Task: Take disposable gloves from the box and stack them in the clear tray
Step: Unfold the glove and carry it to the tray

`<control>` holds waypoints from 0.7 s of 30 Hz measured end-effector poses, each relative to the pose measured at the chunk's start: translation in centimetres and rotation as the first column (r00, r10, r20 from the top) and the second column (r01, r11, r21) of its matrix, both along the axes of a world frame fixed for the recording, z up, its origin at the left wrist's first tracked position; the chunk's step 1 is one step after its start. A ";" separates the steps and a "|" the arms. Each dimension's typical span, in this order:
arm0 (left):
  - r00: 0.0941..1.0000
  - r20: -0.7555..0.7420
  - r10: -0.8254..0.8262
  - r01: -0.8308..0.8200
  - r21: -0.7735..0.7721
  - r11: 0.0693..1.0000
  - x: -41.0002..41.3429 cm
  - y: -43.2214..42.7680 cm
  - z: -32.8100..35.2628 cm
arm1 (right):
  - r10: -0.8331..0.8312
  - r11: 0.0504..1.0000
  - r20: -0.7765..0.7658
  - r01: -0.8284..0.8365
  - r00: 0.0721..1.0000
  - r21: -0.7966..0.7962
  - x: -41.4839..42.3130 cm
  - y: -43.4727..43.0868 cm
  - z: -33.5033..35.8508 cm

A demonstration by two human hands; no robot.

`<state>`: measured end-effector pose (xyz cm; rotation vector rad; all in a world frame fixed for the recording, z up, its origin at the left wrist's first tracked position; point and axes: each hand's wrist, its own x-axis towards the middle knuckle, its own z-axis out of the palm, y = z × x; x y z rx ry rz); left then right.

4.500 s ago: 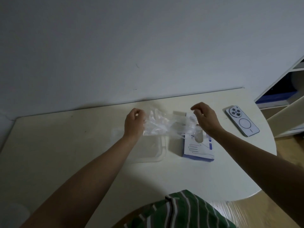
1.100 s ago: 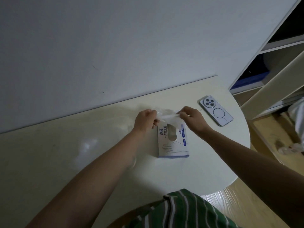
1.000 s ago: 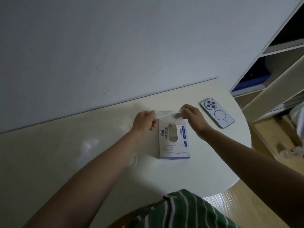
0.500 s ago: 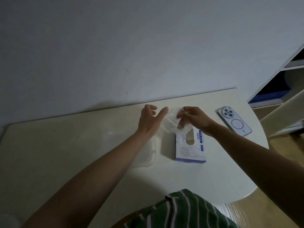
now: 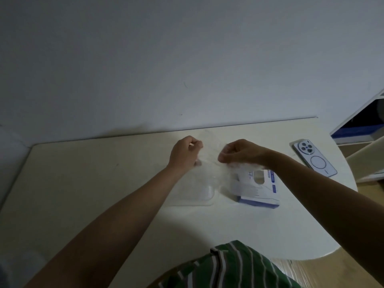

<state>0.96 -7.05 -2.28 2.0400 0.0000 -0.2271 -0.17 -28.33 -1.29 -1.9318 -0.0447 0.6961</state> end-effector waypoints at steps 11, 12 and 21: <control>0.980 0.132 0.151 -0.185 0.296 0.937 -0.8 8.2 -2.4 | -0.101 0.797 -0.306 0.261 0.947 0.544 1.9 5.8 -0.9; 0.979 0.127 0.159 -0.192 0.326 0.925 -0.8 8.7 -2.6 | -0.148 0.884 -0.225 0.231 0.963 0.406 2.0 6.1 -1.0; 0.987 -0.041 0.155 -0.137 0.279 0.951 -0.8 9.6 -3.1 | -0.227 0.974 -0.072 0.228 0.971 0.011 1.7 8.9 -1.3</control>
